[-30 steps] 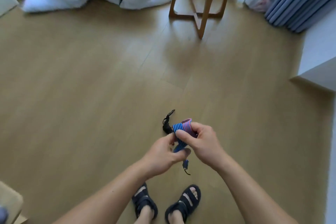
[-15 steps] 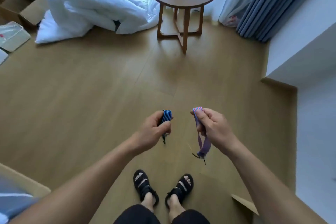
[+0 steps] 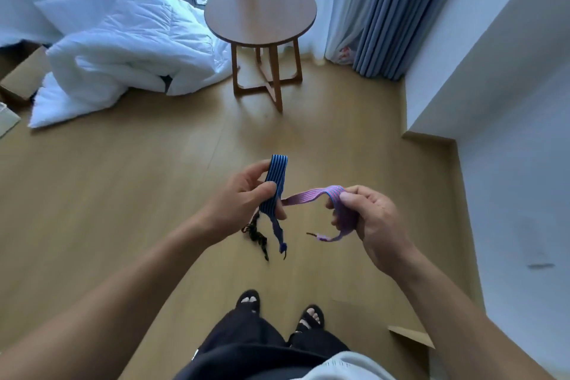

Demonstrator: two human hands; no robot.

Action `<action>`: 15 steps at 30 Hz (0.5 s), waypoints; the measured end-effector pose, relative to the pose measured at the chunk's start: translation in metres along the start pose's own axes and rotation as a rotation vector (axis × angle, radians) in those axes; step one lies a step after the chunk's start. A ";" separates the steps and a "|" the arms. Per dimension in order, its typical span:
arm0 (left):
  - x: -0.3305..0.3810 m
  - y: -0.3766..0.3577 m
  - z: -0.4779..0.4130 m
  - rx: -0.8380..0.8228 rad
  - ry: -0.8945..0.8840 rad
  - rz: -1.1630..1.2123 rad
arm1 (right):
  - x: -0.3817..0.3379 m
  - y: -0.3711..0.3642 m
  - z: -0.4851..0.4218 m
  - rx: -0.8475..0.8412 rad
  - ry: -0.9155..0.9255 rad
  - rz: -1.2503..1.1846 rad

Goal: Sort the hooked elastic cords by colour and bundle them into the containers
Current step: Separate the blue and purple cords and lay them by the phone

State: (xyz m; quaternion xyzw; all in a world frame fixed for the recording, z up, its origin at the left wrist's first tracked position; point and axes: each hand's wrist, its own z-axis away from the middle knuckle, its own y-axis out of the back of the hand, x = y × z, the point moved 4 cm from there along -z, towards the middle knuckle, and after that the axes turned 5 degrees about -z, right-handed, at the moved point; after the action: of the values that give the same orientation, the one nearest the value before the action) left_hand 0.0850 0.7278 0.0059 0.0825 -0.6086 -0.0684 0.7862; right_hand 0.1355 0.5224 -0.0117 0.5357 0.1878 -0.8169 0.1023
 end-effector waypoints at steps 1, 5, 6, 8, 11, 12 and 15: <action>0.005 0.000 -0.001 -0.014 -0.008 0.020 | -0.003 -0.002 0.003 0.014 0.010 -0.001; 0.017 0.003 -0.008 -0.101 0.005 0.032 | -0.019 -0.008 0.012 0.081 0.113 0.018; 0.019 0.004 -0.010 -0.130 0.005 0.014 | -0.025 -0.010 0.015 0.090 0.144 0.012; 0.025 0.006 -0.013 -0.190 0.004 -0.015 | -0.033 -0.014 0.021 0.108 0.184 0.017; 0.033 0.007 -0.016 -0.254 -0.018 -0.023 | -0.036 -0.020 0.027 0.152 0.187 0.034; 0.036 0.007 -0.017 -0.263 -0.019 -0.008 | -0.035 -0.021 0.029 0.174 0.178 0.033; 0.039 0.002 -0.021 -0.299 -0.006 0.057 | -0.032 -0.026 0.039 0.238 0.162 0.007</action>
State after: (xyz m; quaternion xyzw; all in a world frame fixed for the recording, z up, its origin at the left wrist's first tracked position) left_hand 0.1149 0.7226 0.0378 -0.0532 -0.5960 -0.1362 0.7895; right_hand 0.1057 0.5290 0.0363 0.6090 0.0951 -0.7871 0.0253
